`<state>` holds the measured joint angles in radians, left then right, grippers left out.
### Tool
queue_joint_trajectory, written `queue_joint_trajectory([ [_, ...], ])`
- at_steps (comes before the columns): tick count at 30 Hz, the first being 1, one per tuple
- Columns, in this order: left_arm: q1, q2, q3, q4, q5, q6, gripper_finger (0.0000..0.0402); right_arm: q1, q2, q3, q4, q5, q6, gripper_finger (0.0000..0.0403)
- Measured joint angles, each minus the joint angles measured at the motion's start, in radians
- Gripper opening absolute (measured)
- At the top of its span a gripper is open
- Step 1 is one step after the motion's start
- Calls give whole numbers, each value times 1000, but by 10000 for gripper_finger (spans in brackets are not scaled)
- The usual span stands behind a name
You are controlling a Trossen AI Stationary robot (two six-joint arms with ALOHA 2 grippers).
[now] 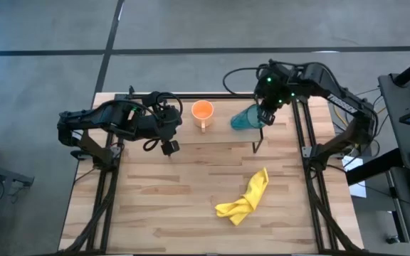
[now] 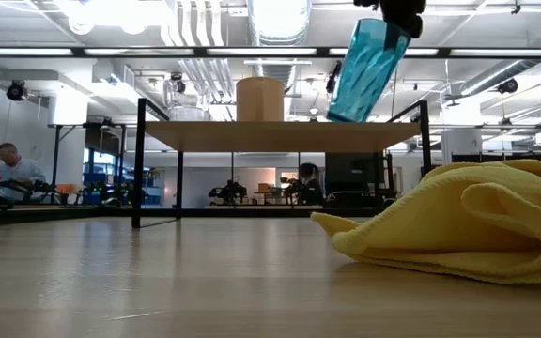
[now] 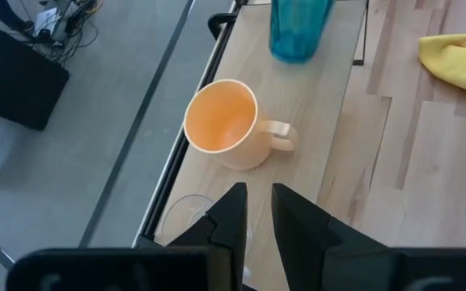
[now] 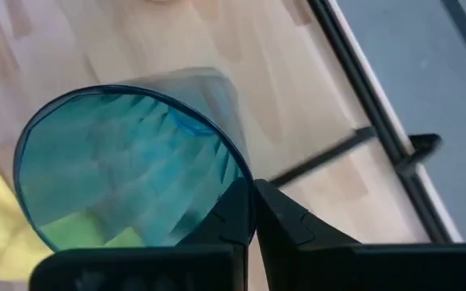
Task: Stack small to large cups/mugs on shelf
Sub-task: Put the blue cup on the shelf
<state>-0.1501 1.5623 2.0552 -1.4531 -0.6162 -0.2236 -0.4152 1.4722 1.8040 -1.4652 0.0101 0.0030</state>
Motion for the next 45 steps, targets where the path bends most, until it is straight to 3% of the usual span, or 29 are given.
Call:
queue_joint_trajectory([
  [5, 0, 0, 0, -2, 0, 0, 46, -31, 33, 120, -116, -1, -22, 9],
  [10, 0, 0, 0, -1, 0, -2, 46, -53, 56, 192, -105, -97, -68, 9],
  [26, 0, 5, 0, 18, 5, -6, 46, -69, 116, 172, -106, -117, -123, 9],
  [38, 60, 6, -7, 166, -12, 59, 46, -70, 114, 172, -106, -116, -128, 9],
  [45, 122, 6, -83, 404, 7, 155, 62, -70, 113, 172, -106, -118, -112, 9],
])
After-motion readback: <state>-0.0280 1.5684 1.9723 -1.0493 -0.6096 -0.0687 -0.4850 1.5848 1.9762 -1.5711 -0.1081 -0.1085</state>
